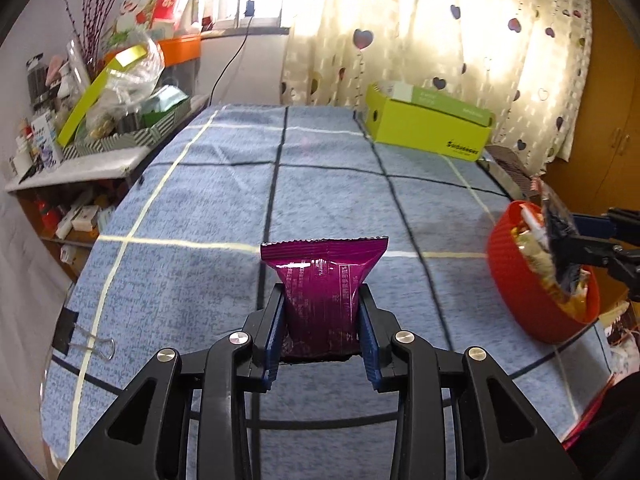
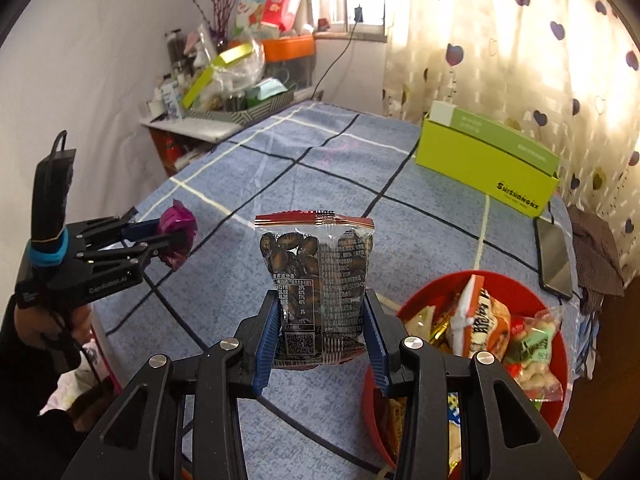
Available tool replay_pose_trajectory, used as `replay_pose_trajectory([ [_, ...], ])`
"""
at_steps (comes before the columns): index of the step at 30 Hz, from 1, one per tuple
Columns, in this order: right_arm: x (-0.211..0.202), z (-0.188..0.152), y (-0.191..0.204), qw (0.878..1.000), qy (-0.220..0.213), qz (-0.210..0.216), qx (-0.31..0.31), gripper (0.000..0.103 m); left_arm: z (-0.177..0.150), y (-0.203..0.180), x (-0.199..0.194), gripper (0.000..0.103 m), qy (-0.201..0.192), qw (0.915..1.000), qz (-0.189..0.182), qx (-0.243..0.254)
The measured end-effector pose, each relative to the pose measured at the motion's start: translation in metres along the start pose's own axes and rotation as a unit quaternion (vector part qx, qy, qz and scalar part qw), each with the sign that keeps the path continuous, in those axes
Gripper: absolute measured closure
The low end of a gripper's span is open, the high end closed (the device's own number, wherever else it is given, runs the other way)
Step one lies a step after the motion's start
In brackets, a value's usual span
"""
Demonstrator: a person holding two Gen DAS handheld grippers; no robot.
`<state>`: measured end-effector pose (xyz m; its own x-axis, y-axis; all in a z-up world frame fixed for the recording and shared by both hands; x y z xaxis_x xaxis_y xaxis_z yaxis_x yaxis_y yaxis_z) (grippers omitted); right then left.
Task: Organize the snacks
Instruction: 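Carry candy bag in left tool and nut bag in right tool over bowl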
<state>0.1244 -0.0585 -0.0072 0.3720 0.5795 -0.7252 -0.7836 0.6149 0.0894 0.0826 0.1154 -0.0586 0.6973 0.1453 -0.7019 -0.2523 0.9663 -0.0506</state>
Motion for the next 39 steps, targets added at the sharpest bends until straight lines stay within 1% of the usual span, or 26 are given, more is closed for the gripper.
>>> replay_pose_trajectory([
  [3, -0.012, -0.003, -0.005, 1.0, -0.017, -0.008, 0.009, 0.066, 0.005, -0.017, -0.01, 0.069, -0.007, 0.9999, -0.007, 0.008],
  [10, -0.031, -0.011, -0.018, 0.999, -0.037, -0.031, 0.021, 0.066, 0.011, -0.065, -0.025, 0.068, -0.018, 0.9984, -0.042, 0.034],
  [16, -0.042, -0.018, -0.033, 0.997, -0.044, -0.049, 0.03, 0.065, 0.018, -0.101, -0.027, 0.068, -0.02, 0.9961, -0.063, 0.058],
  [30, -0.057, -0.034, -0.067, 0.994, -0.051, -0.076, 0.062, 0.065, 0.032, -0.162, -0.027, 0.068, -0.028, 0.9901, -0.102, 0.092],
  [39, -0.08, -0.051, -0.115, 0.983, -0.067, -0.112, 0.128, 0.065, 0.038, -0.193, -0.026, 0.068, -0.032, 0.9856, -0.127, 0.107],
])
Point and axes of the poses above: each gripper's, at about its wrist camera, not at the fingertips, and x roughly the way its jaws point, y to its left, z to its top, the point moved 9 cm from there along x, roughly the way its jaws point, and after that the axes turned 5 degrees about z, right-handed, at the moved point
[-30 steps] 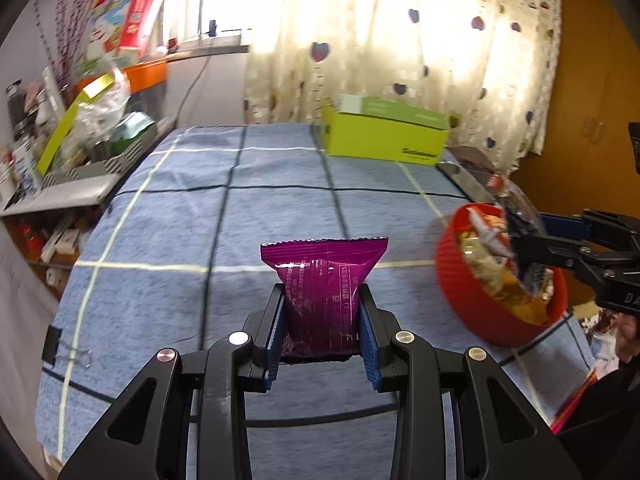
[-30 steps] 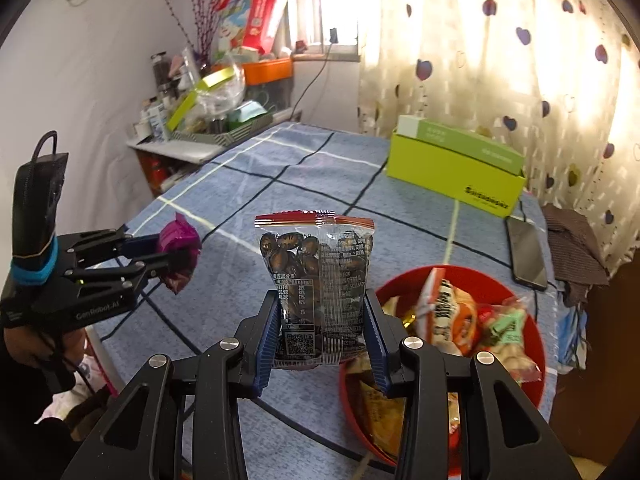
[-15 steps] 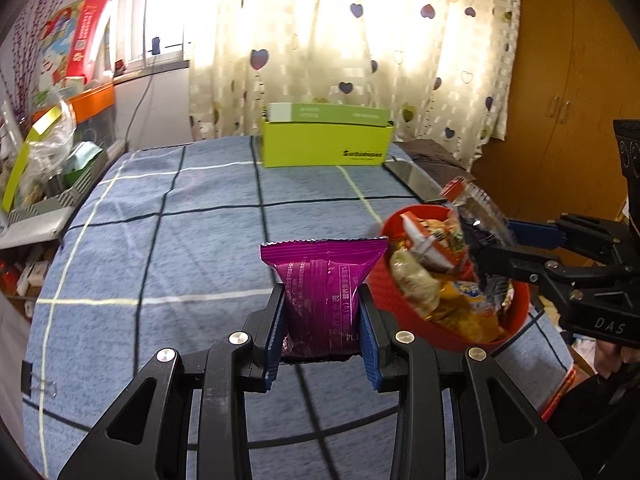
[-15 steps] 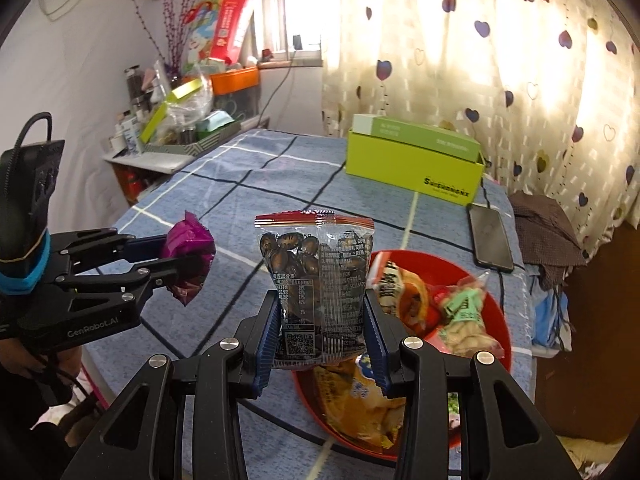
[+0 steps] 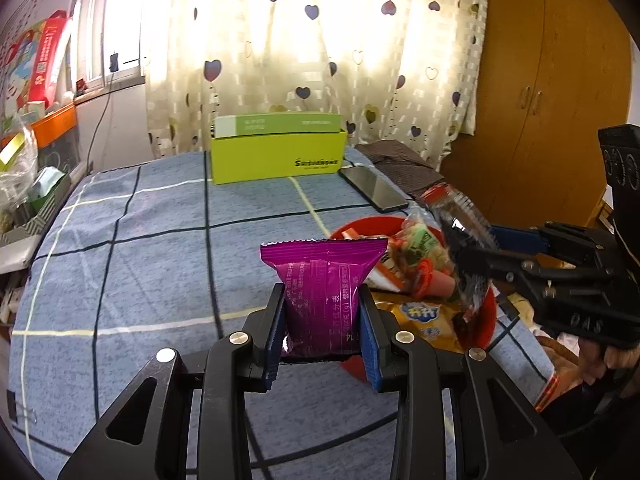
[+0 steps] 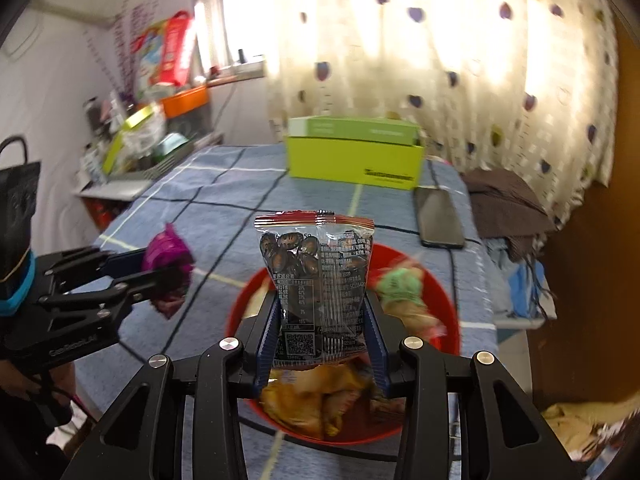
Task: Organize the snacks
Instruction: 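Carry candy bag in left tool and nut bag in right tool over bowl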
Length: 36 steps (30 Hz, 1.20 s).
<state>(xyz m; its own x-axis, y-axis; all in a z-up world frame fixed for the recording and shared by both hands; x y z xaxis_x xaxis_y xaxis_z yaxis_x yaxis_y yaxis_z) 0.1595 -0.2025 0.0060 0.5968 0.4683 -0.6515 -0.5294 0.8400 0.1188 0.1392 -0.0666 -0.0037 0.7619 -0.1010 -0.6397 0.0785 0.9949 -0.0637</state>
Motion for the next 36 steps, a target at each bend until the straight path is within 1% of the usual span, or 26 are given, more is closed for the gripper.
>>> replay_pose_trajectory([
  [5, -0.002, -0.006, -0.023, 1.0, 0.004, -0.012, 0.026, 0.065, 0.003, -0.012, 0.007, 0.068, 0.002, 0.9999, -0.014, 0.003],
  [11, -0.002, -0.007, -0.032, 0.999, 0.002, -0.019, 0.039, 0.065, 0.005, -0.026, 0.015, 0.068, 0.004, 0.9994, -0.033, 0.009],
  [18, 0.008, -0.01, -0.033, 0.999, 0.015, -0.02, 0.039, 0.065, 0.005, -0.038, 0.022, 0.068, 0.009, 0.9987, -0.05, 0.012],
  [23, 0.016, -0.012, -0.034, 0.998, 0.028, -0.029, 0.038, 0.065, -0.002, -0.049, 0.03, 0.068, 0.02, 0.9976, -0.065, 0.015],
  [29, 0.015, -0.012, -0.04, 0.998, 0.026, -0.035, 0.046, 0.065, -0.008, -0.063, 0.038, 0.068, 0.029, 0.9956, -0.087, 0.022],
  [36, 0.016, -0.013, -0.04, 0.998, 0.028, -0.032, 0.045, 0.065, -0.015, -0.071, 0.062, 0.068, 0.051, 0.9934, -0.1, 0.022],
])
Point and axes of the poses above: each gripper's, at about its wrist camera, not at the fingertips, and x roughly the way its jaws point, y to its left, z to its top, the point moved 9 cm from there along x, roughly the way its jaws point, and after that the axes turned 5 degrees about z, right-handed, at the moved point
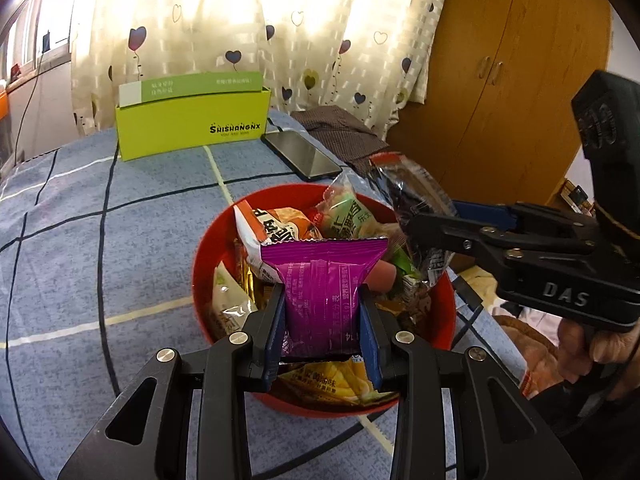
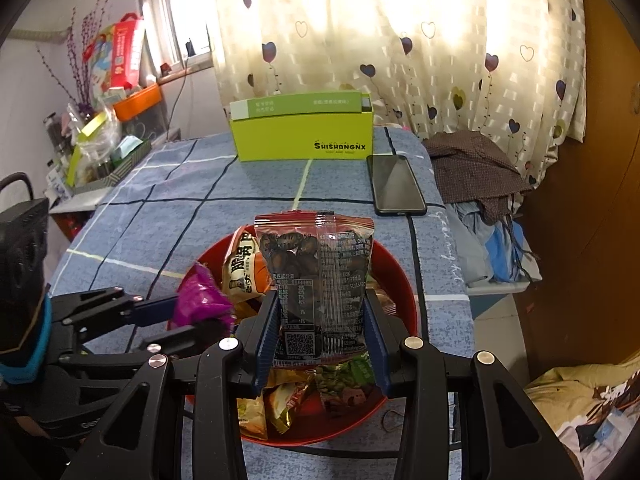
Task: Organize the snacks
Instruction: 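Carry candy bag in left tool and nut bag in right tool over bowl, then open left tool dropping candy bag while right tool drops nut bag into bowl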
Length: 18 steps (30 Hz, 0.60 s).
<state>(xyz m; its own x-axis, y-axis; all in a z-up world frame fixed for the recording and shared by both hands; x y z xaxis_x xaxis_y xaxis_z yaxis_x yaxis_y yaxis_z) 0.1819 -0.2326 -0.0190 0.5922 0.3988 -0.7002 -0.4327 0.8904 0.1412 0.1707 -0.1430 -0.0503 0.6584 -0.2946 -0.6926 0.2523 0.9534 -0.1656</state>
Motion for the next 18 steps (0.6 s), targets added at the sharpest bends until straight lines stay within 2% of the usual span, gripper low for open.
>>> replay_pose_trajectory([
  [3, 0.001, 0.0, 0.003, 1.0, 0.001, 0.002, -0.002, 0.065, -0.002, -0.001, 0.003, 0.066, 0.003, 1.0, -0.007, 0.0],
  [6, 0.001, -0.001, 0.003, 1.0, 0.001, 0.002, -0.001, 0.065, -0.002, 0.0, 0.001, 0.049, -0.002, 0.9999, -0.011, -0.001],
  [12, 0.007, 0.0, 0.006, 1.0, 0.005, 0.0, 0.002, 0.065, 0.003, 0.003, -0.006, 0.048, -0.021, 0.9997, -0.015, -0.001],
  [18, 0.016, 0.003, 0.018, 1.0, 0.012, 0.006, -0.007, 0.065, 0.005, 0.014, -0.018, 0.048, -0.035, 0.9994, -0.003, -0.004],
])
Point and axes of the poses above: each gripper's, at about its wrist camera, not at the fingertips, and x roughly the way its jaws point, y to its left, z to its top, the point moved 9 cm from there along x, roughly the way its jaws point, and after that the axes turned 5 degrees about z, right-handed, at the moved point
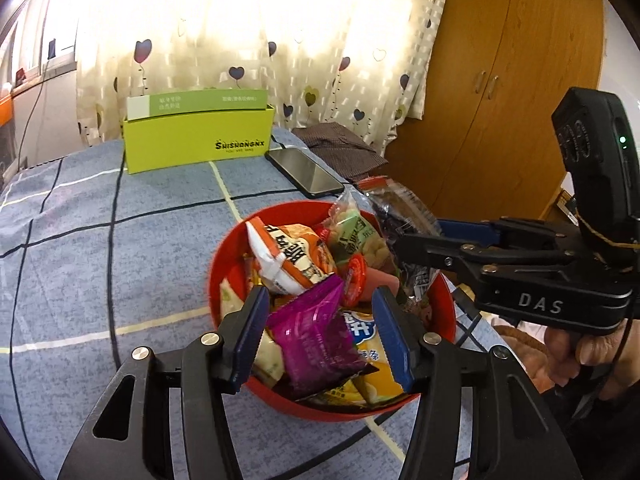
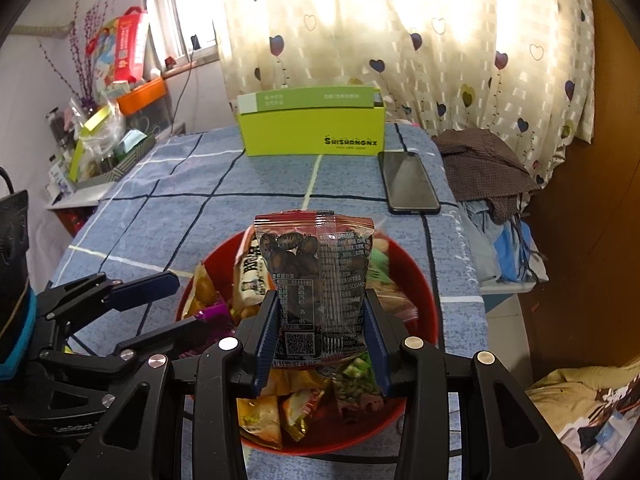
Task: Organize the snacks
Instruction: 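Open left tool dropping candy bag while right tool drops nut bag into bowl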
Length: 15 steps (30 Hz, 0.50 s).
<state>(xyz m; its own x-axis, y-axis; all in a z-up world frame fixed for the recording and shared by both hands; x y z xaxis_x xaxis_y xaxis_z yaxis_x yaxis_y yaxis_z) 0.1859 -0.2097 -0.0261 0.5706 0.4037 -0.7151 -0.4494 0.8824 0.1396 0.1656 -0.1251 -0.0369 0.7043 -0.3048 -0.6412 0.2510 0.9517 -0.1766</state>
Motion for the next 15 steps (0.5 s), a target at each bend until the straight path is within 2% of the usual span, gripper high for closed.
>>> replay_pose_trajectory([
  [11, 0.02, 0.004, 0.01, 1.0, 0.022, -0.009, -0.001, 0.064, -0.001, 0.018, -0.012, 0.048, -0.006, 0.9999, 0.007, -0.013],
  [15, 0.023, 0.003, 0.01, 1.0, 0.029, -0.01, 0.004, 0.06, -0.002, 0.022, -0.015, 0.048, -0.006, 0.9998, 0.012, -0.015],
])
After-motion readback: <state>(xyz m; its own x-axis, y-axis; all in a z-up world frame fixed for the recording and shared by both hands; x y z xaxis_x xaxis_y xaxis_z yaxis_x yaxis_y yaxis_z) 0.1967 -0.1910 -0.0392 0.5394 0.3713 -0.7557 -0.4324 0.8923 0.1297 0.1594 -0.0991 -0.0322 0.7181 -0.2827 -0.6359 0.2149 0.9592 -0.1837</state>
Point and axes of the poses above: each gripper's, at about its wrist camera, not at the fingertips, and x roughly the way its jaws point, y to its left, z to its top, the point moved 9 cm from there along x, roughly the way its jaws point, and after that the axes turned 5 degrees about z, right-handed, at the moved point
